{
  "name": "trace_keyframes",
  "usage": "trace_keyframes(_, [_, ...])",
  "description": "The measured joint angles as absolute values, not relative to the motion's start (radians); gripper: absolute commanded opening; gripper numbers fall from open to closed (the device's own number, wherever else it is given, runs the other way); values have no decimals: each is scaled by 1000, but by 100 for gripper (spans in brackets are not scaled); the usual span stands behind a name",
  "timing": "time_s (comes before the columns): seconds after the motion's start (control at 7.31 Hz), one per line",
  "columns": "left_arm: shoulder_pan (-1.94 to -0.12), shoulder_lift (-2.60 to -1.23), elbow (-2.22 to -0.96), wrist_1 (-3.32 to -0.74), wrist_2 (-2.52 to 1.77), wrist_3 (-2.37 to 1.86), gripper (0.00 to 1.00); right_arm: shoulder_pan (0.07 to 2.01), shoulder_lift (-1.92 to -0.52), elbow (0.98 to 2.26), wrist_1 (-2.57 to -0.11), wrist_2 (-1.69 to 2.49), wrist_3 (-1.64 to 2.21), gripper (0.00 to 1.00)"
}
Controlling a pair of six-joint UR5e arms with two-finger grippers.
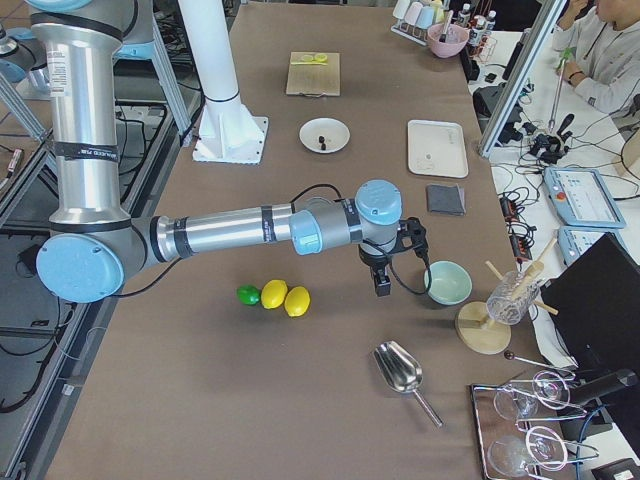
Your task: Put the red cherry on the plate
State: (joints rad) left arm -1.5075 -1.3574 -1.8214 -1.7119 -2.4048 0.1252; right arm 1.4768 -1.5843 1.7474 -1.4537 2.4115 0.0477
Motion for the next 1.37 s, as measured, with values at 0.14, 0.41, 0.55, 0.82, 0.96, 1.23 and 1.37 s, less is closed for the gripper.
trace_keyframes(0.14, [-1560,-1345,-1784,-1711,-2414,153,98,1488,-1601,1749,-1455,2412,27,100])
trace_keyframes(0.41, [-1597,-1333,-1748,-1711,-2419,161,98,1504,-1625,1752,-1454,2411,-3,100])
trace_keyframes(0.55, [-1601,-1332,-1740,-1711,-2419,161,98,1508,-1631,1753,-1453,2409,-11,100])
trace_keyframes(0.82, [-1602,-1326,-1738,-1717,-2421,162,98,1513,-1640,1757,-1452,2408,-23,100])
trace_keyframes(0.96, [-1602,-1317,-1740,-1720,-2422,164,98,1515,-1646,1759,-1451,2408,-32,100])
trace_keyframes(1.23, [-1603,-1307,-1748,-1725,-2432,165,98,1518,-1651,1761,-1449,2409,-45,100])
trace_keyframes(1.37, [-1604,-1305,-1748,-1727,-2467,165,98,1519,-1649,1761,-1447,2410,-48,100])
